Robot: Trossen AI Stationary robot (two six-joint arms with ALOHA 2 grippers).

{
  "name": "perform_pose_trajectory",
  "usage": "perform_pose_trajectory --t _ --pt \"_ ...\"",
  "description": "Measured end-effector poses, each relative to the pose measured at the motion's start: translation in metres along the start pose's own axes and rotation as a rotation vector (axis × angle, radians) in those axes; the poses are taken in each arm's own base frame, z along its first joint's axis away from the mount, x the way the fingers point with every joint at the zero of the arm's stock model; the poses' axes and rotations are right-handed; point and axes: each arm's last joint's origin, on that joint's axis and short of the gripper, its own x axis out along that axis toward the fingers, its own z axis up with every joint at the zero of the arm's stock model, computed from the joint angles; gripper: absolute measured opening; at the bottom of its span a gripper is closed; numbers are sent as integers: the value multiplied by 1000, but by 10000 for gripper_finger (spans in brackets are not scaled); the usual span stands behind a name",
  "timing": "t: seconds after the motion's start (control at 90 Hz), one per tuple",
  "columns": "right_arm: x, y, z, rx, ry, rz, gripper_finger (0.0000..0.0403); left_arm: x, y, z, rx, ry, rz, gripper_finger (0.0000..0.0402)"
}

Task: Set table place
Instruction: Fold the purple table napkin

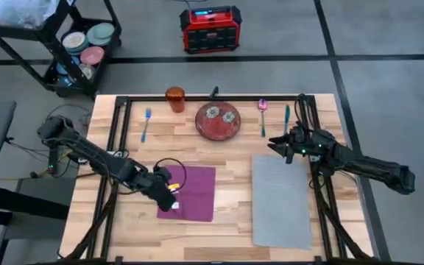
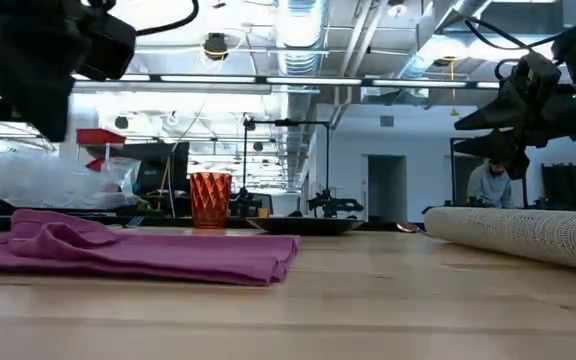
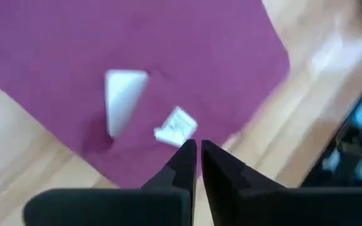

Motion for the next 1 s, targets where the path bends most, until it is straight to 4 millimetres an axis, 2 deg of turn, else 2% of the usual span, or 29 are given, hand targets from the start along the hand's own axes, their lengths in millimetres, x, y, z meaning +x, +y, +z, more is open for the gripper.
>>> perform_pose_trajectory --t 0.133,0.367,0.656,1.0 --pt "0 0 0 0 0 0 185 8 1 -1 114 41 34 22" --pt "0 0 0 0 0 0 185 14 7 3 216 101 70 61" --pt "0 0 0 0 0 1 185 16 12 10 272 113 102 110" --pt "0 0 0 0 0 0 185 18 17 11 314 149 138 121"
